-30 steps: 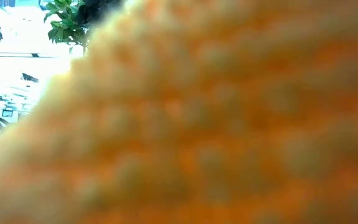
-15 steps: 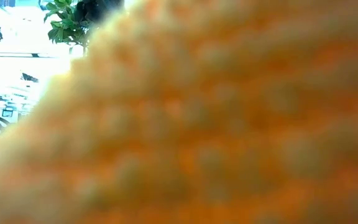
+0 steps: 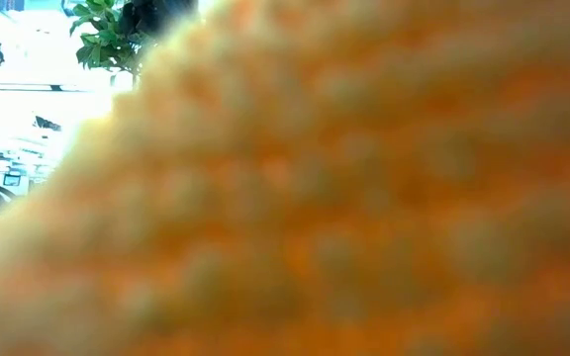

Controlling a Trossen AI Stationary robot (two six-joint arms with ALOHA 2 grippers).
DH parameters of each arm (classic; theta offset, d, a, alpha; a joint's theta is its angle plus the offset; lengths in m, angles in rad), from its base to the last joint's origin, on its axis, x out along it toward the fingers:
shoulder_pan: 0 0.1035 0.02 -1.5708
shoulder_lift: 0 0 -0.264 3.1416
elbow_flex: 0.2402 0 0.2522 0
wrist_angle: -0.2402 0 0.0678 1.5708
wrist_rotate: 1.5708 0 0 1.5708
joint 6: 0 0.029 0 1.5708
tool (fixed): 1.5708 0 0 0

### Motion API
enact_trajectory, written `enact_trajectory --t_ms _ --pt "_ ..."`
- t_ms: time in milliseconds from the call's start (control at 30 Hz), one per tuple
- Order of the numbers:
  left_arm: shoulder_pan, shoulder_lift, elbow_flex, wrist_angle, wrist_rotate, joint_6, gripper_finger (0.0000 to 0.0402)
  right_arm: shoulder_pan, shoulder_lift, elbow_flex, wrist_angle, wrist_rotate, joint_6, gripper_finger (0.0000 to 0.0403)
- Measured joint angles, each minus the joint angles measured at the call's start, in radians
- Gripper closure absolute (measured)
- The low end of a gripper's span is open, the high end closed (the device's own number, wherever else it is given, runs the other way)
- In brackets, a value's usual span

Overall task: Fold microfiber towels
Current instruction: Fold the top orange microfiber towel

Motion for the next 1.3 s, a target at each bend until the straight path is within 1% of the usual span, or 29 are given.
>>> enact_trajectory --t_ms 100,200,267,333,400,500,567,633,800,900,1000,1133,1300 --pt "0.0 0.0 -0.006 0.029 0.002 -0.037 0.0248 0.077 -0.079 0.0 -0.016 -0.161 0.166 0.0207" --pt "0.002 0.0 -0.06 0.155 0.027 -0.039 0.0248 0.149 -0.15 0.0 -0.01 -0.294 0.335 0.0208" --pt "0.009 0.002 -0.1 0.237 0.054 -0.028 0.0248 0.201 -0.193 0.0 -0.006 -0.358 0.453 0.0209" --pt "0.028 0.002 -0.134 0.321 0.112 -0.008 0.0248 0.248 -0.225 0.0 -0.005 -0.416 0.569 0.0209" --pt "0.051 0.002 -0.154 0.362 0.154 -0.005 0.0248 0.303 -0.245 0.0 -0.005 -0.459 0.643 0.0209" --pt "0.071 0.001 -0.153 0.385 0.158 -0.008 0.0248 0.413 -0.266 -0.025 -0.005 -0.474 0.627 0.0209" --pt "0.079 0.001 -0.153 0.379 0.159 -0.001 0.0248 0.48 -0.268 -0.059 0.012 -0.477 0.676 0.0211" --pt "0.08 0.001 -0.154 0.379 0.159 -0.003 0.0248 0.527 -0.263 -0.101 0.062 -0.478 0.831 0.0214" --pt "0.078 0.001 -0.154 0.379 0.159 -0.003 0.0248 0.637 -0.259 -0.185 0.162 -0.458 1.29 0.0221" --pt "0.077 0.001 -0.154 0.378 0.16 0.013 0.0248 0.693 -0.259 -0.191 0.183 -0.458 1.568 0.0226" --pt "0.077 0.001 -0.154 0.375 0.161 0.036 0.0248 0.74 -0.251 -0.191 0.181 -0.444 1.782 0.0229" --pt "0.077 0.001 -0.154 0.374 0.16 0.067 0.0248 0.797 -0.222 -0.192 0.177 -0.408 1.981 0.0232" --pt "0.077 0.001 -0.154 0.37 0.161 0.092 0.0248 0.848 -0.13 -0.192 0.165 -0.409 2.036 0.0229"
